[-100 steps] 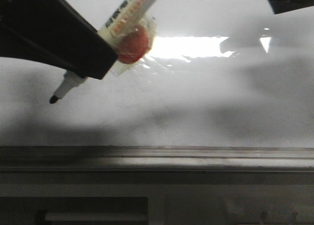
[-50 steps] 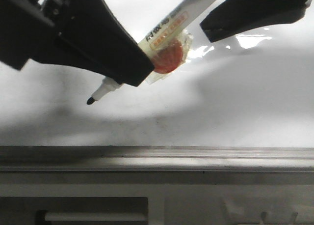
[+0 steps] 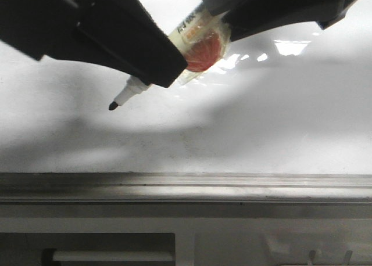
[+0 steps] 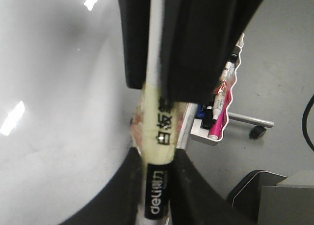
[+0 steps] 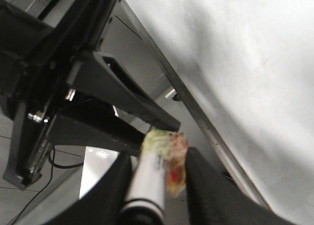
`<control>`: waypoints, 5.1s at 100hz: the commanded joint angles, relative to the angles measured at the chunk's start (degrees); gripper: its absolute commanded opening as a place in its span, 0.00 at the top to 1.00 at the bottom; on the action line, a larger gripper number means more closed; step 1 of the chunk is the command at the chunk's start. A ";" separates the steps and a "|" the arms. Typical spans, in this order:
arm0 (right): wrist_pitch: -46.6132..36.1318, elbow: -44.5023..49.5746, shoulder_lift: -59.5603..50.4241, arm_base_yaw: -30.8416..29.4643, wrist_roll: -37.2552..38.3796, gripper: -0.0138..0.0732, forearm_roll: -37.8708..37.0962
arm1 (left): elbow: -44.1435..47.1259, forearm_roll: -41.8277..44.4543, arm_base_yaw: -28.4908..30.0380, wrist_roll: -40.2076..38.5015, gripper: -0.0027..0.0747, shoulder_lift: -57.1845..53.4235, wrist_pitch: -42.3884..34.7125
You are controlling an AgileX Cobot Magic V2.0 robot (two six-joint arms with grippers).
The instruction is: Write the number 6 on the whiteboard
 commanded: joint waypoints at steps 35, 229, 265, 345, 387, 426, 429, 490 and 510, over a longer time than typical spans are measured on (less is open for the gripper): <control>1.14 -1.84 -1.08 0.23 -4.36 0.91 3.93 | -2.08 -2.11 0.20 -0.31 0.62 -1.28 -2.79; -30.44 14.81 -21.06 0.23 9.93 0.90 -22.06 | 18.81 -25.74 29.14 -0.76 0.49 -37.25 -14.29; -41.71 14.71 -24.81 0.23 8.13 0.90 -12.85 | 18.81 -25.97 29.14 -0.76 0.49 -37.25 -14.29; -21.95 14.20 -26.30 0.23 -1.59 0.90 -2.29 | 15.71 -33.19 25.24 11.13 0.49 -33.87 0.40; -11.40 7.40 -19.82 0.23 -1.59 0.90 -2.57 | 6.63 -37.97 7.71 22.83 0.49 -13.74 1.55; -9.15 7.39 -19.82 0.23 -1.45 0.90 -4.61 | 0.26 -31.49 -2.22 23.86 0.49 -2.08 -6.19; -9.15 7.39 -19.82 0.23 -1.45 0.90 -4.61 | 0.25 -31.47 -2.22 23.86 0.49 -1.46 -6.32; -9.00 7.39 -19.82 0.23 -1.45 0.90 -4.61 | 0.16 -29.55 -2.22 23.89 0.79 2.48 -8.47; -9.12 7.39 -19.82 0.23 -1.45 0.90 -4.61 | 0.16 -29.42 -2.22 23.89 0.85 2.70 -9.04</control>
